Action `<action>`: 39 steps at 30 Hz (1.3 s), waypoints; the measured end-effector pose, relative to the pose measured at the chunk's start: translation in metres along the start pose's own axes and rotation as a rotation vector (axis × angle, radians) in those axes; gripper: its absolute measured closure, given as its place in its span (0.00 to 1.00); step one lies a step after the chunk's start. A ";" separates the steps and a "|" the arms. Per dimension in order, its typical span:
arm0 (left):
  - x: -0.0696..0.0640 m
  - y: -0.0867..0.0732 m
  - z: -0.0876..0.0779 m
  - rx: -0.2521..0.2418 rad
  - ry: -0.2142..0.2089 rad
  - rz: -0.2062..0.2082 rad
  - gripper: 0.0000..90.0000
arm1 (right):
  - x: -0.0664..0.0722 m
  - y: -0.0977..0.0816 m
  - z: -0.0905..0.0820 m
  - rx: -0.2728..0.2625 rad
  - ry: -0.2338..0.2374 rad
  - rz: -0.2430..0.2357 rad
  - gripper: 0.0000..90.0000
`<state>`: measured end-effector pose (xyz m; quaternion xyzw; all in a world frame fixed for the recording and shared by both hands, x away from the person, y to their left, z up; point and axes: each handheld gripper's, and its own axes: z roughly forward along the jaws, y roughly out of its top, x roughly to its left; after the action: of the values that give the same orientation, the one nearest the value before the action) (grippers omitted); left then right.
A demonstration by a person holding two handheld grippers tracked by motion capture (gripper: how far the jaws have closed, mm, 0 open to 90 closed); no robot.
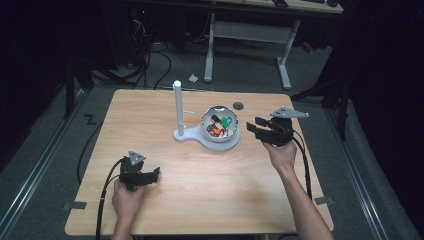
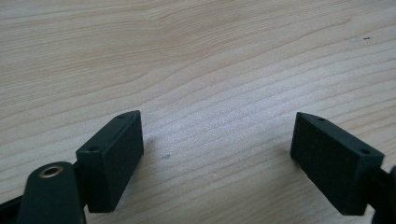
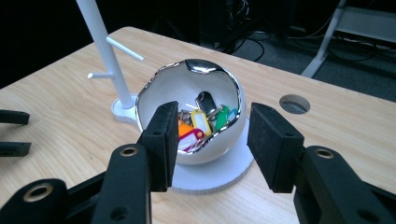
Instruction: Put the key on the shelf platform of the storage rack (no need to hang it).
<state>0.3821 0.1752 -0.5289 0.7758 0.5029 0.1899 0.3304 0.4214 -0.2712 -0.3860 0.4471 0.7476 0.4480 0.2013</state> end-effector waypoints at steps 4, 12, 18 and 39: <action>0.000 0.000 0.000 0.000 0.000 0.000 0.20 | -0.001 -0.004 -0.010 0.006 -0.009 0.005 0.60; 0.000 0.000 0.000 0.000 0.000 0.000 0.20 | 0.002 -0.011 -0.029 -0.007 -0.018 0.006 0.60; 0.000 0.000 0.000 0.000 0.000 0.000 0.20 | 0.006 -0.014 -0.046 -0.042 -0.026 0.005 0.60; 0.000 0.000 0.000 -0.001 0.004 0.002 0.20 | 0.002 -0.056 -0.059 -0.058 -0.040 0.068 0.60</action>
<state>0.3820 0.1749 -0.5289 0.7757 0.5029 0.1918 0.3296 0.3515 -0.3090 -0.4031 0.4752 0.7144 0.4671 0.2136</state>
